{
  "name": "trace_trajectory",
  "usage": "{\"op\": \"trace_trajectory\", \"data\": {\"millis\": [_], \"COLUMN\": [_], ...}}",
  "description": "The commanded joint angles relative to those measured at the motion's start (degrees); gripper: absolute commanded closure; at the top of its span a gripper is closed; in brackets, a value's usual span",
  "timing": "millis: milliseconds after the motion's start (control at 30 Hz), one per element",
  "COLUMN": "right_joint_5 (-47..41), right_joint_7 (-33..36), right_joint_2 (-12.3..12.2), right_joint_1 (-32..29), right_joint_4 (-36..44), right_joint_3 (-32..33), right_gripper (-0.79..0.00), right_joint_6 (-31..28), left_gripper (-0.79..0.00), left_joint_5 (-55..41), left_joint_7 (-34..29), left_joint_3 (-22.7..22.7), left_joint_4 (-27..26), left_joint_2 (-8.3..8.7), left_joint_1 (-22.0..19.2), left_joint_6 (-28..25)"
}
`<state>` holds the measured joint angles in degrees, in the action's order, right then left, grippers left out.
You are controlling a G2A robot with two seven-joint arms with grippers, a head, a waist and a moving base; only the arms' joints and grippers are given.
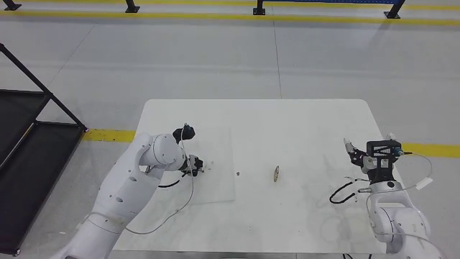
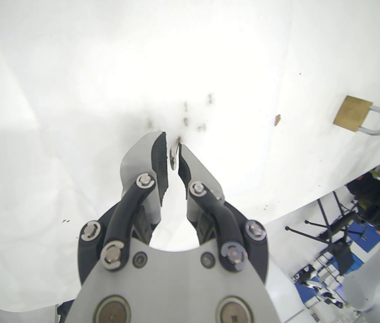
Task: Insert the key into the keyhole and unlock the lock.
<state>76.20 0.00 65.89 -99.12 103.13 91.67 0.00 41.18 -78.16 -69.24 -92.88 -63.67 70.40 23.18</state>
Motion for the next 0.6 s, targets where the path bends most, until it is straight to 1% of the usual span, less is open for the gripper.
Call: {"op": "trace_trajectory", "data": {"millis": [0, 67, 267, 567], "right_joint_5": [0.0, 0.0, 0.0, 0.0], "right_joint_7": [0.0, 0.0, 0.0, 0.0], "right_joint_2": [0.0, 0.0, 0.0, 0.0], "right_joint_1": [0.0, 0.0, 0.0, 0.0], "right_joint_4": [0.0, 0.0, 0.0, 0.0], "right_joint_3": [0.0, 0.0, 0.0, 0.0], "right_gripper": [-0.785, -0.785, -0.785, -0.785], "right_joint_6": [0.0, 0.0, 0.0, 0.0], "left_gripper": [-0.068, 0.0, 0.0, 0.0], "left_joint_5": [-0.12, -0.25, 0.99, 6.39], "left_joint_7": [0.32, 0.53, 0.54, -2.11], "left_joint_3": [0.05, 0.19, 0.71, 0.59], "left_joint_4": [0.25, 0.45, -0.44, -6.4], "left_joint_2": [0.02, 0.03, 0.26, 1.11], "left_joint_1": [-0.14, -0.21, -0.23, 0.81], "left_joint_6": [0.05, 0.02, -0.9, -2.1]}}
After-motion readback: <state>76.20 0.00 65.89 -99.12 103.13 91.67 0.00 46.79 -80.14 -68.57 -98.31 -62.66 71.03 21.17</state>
